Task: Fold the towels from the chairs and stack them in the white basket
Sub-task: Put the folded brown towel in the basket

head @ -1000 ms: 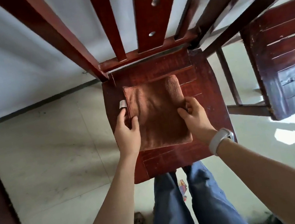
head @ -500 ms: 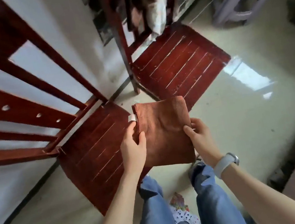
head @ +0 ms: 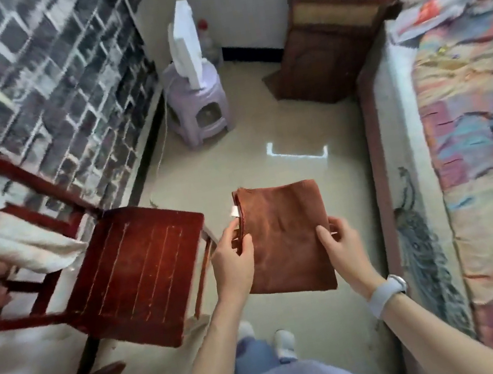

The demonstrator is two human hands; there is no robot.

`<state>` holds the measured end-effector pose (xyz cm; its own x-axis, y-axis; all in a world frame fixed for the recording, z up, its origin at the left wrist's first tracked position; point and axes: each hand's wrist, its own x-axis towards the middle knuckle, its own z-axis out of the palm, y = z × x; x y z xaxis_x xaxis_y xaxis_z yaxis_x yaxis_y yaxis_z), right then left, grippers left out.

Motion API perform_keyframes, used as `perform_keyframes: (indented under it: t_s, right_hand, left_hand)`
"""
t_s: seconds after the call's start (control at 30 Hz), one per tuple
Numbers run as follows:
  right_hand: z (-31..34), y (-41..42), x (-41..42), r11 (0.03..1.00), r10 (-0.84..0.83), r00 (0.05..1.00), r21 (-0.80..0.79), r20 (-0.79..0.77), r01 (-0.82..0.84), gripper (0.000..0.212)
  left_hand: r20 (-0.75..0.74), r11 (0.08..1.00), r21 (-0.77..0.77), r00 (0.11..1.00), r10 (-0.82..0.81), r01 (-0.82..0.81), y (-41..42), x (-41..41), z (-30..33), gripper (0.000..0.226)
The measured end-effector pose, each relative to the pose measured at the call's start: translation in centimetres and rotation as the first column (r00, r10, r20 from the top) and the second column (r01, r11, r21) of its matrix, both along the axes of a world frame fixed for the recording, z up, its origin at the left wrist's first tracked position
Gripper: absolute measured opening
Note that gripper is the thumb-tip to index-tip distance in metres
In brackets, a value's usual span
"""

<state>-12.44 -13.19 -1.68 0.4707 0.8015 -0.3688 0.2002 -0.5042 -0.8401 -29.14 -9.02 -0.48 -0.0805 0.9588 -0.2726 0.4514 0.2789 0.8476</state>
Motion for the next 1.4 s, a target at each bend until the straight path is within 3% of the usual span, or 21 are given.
perform_keyframes:
  t_s: [0.3, 0.53, 0.87, 1.17, 1.4]
  right_hand:
    - [1.0, 15.1, 12.1, 0.983, -0.133, 0.991, 0.127, 0.006, 0.131, 0.011]
    - [2.2, 30.5, 21.3, 0.972, -0.209, 0.978, 0.110, 0.015, 0.206, 0.017]
    - [2.6, 46.3, 37.8, 0.940, -0.327, 0.945, 0.096, -0.026, 0.328, 0.014]
    - [3.1, 62.4, 54.0, 0.970, -0.215, 0.973, 0.099, -0.087, 0.223, 0.027]
    - [3.5, 76.1, 61.0, 0.974, -0.162, 0.980, 0.141, -0.114, 0.177, 0.016]
  left_hand:
    - [0.037, 0.993, 0.032, 0.992, -0.118, 0.117, 17.4, 12.9, 0.8, 0.037]
    - [0.032, 0.978, 0.047, 0.979, -0.203, 0.201, 34.2, 22.9, 1.0, 0.036]
    - [0.054, 0.951, 0.021, 0.950, -0.308, 0.308, 51.9, 39.8, 1.4, 0.036]
    - [0.174, 0.991, -0.054, 0.978, -0.115, 0.126, 67.0, 55.7, 1.7, 0.034]
    - [0.211, 0.998, -0.032, 0.977, -0.037, 0.045, 79.5, 61.7, 2.2, 0.034]
